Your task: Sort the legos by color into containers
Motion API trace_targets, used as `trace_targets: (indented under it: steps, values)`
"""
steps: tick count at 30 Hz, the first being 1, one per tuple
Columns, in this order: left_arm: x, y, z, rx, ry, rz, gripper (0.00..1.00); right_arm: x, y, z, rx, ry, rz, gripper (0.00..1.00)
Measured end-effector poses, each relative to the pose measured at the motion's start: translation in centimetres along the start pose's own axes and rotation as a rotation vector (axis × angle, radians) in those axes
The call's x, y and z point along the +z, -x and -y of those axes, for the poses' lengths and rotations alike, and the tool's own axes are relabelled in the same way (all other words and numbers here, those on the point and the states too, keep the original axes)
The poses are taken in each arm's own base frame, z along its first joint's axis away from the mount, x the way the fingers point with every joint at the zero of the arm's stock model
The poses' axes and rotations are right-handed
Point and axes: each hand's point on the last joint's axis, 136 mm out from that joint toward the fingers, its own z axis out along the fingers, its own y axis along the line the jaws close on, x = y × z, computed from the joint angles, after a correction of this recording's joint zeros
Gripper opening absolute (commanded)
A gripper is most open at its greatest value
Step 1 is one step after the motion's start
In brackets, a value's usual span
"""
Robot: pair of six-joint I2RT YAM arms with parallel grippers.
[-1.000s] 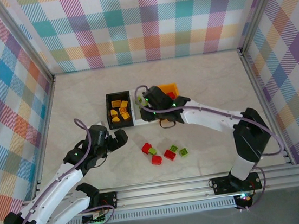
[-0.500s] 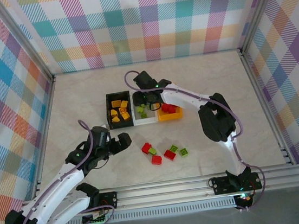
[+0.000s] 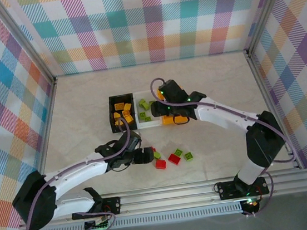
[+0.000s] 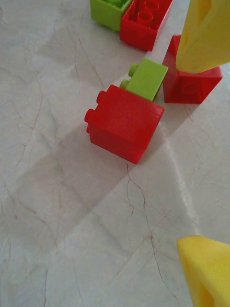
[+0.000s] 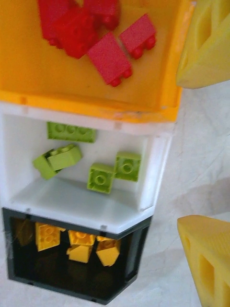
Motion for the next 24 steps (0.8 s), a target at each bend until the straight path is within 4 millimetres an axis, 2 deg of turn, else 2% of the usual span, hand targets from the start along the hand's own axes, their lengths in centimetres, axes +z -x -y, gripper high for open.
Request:
trace_targets:
  steps: [6,13,15,17,20,24]
  values:
    - [1.7,-0.6,-1.7,-0.006,0.101,-0.026,0.74,-0.9,-2.3,1.7,0.013,-0.023,-0.019,0.71]
    - [2.0,0.0,-3.9,-0.035,0.197,-0.006,0.72,-2.7,-1.5,1.8,0.018,-0.019,0.039,0.72]
    - [1.7,0.6,-4.7,-0.062,0.211,0.009,0.74,-2.8,-1.4,1.9,0.020,-0.018,0.048,0.72]
    - [1.1,1.1,-5.1,-0.070,0.211,0.025,0.84,-2.8,-1.7,2.2,0.019,-0.023,0.046,0.72]
    - [-0.1,2.0,-4.0,-0.062,0.168,0.055,0.96,-2.9,-2.1,2.4,0.019,-0.026,0.043,0.72]
    - [-1.0,4.1,-0.4,-0.009,0.094,0.092,0.97,-3.2,-2.3,2.7,0.023,-0.027,0.049,0.72]
